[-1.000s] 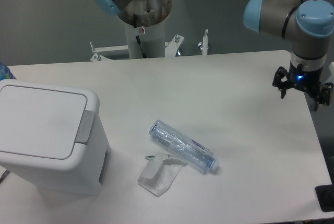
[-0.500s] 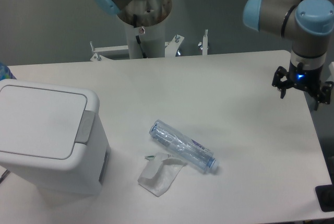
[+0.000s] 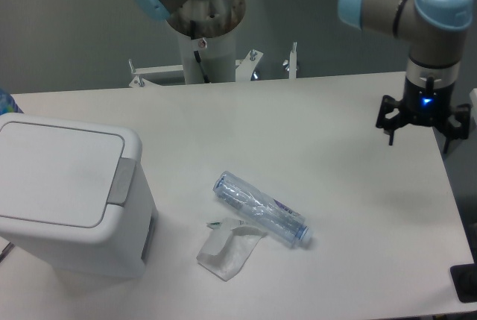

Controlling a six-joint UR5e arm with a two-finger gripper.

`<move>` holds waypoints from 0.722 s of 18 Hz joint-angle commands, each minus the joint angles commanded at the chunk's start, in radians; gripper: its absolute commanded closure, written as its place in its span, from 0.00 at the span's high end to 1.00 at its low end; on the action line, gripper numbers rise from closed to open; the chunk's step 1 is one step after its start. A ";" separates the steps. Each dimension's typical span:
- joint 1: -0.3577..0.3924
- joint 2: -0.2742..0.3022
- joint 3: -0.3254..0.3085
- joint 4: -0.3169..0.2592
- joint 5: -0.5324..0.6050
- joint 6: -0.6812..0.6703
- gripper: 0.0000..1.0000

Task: Open the trash can
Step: 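Move the open gripper across the table above the white trash can lid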

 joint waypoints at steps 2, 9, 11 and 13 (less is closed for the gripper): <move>-0.049 0.017 0.008 0.009 -0.015 -0.155 1.00; -0.241 0.018 0.058 0.053 -0.014 -0.476 1.00; -0.284 0.015 0.084 0.100 -0.017 -0.557 1.00; -0.333 0.015 0.100 0.144 -0.035 -0.635 1.00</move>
